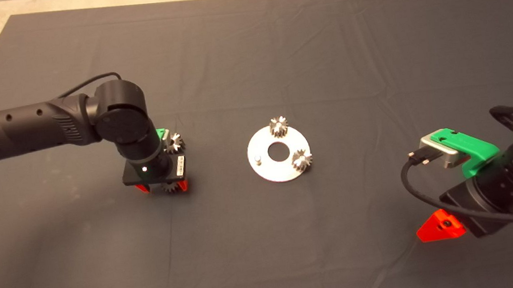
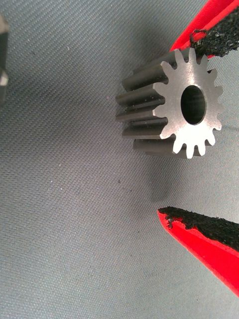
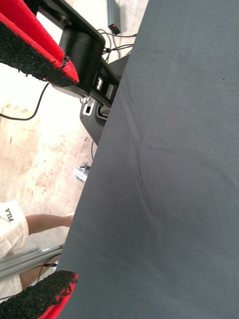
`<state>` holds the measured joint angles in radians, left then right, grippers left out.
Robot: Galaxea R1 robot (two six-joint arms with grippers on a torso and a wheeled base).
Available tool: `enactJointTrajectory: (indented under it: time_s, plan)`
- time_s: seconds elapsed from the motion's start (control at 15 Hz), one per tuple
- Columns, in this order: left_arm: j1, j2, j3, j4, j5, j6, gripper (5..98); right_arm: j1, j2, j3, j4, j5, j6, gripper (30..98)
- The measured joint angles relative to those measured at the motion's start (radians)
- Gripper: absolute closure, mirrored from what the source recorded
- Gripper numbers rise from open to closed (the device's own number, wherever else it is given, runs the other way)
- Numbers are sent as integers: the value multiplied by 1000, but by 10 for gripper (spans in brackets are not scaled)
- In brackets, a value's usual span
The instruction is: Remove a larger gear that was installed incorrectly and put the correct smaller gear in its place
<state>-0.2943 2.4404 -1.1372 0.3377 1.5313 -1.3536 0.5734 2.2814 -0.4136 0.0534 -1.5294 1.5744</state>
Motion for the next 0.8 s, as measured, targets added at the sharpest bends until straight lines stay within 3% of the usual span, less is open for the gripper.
enactJointTrajectory:
  time_s: [0.27,0.8]
  plan:
    - [0,3,0,0,8,0,333,0,-122,-3,0,-4,-82,308]
    - [-2,8,-2,7,-21,-1,333,0,-109,-3,0,2,-85,308]
